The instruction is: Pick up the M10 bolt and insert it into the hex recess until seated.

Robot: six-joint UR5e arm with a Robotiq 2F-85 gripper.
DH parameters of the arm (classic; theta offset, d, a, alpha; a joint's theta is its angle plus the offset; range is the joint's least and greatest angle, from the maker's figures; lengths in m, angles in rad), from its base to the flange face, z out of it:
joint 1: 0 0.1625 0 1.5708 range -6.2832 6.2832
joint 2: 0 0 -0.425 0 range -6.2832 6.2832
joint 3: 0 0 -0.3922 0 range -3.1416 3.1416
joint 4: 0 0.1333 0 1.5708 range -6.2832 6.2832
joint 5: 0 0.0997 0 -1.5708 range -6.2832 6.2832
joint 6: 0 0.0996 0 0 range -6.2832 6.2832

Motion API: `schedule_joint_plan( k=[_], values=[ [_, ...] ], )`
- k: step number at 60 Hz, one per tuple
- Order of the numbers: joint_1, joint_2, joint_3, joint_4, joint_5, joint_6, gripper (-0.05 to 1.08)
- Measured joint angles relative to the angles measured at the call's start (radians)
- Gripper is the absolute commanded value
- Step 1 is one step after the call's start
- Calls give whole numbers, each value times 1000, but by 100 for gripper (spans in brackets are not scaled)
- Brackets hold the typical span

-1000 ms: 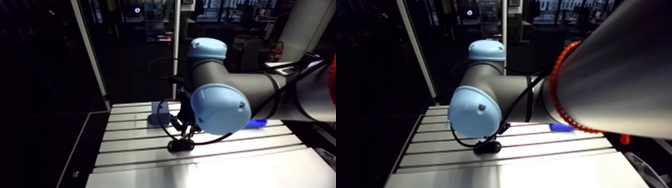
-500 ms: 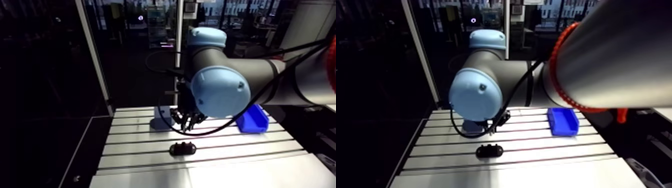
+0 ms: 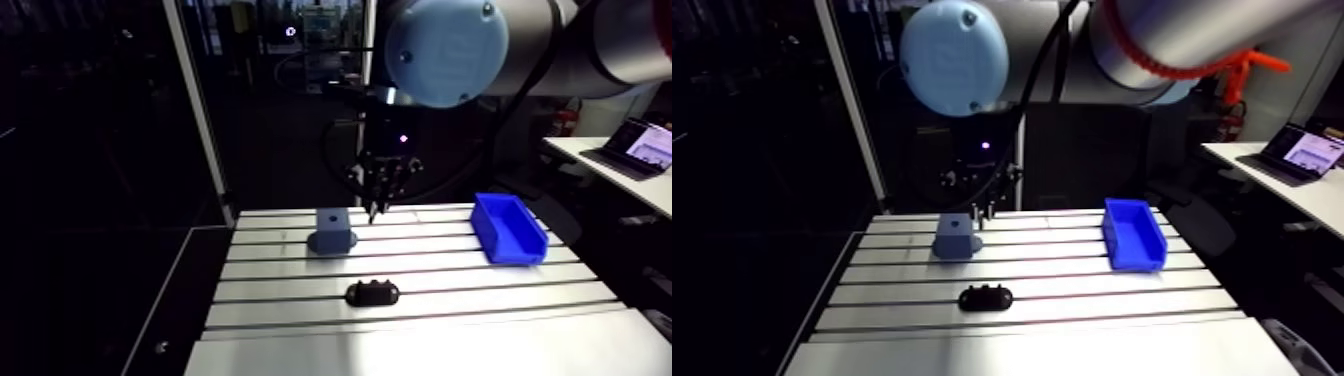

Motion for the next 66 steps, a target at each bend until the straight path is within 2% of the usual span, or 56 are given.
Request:
schedule_joint_plan(
  k=[17, 23, 30, 40, 47, 54, 66],
  values=[
    [29, 50, -167, 193, -6, -71, 86],
    [44, 74, -221, 258, -13, -85, 86],
    [62, 96, -271, 313, -38, -94, 86],
    [92, 135, -340, 367, -96, -100, 86],
    [105, 161, -382, 403, -121, -102, 86],
    [118, 188, -415, 426, -134, -105, 87],
    [151, 236, -457, 435, -139, -109, 89]
  ],
)
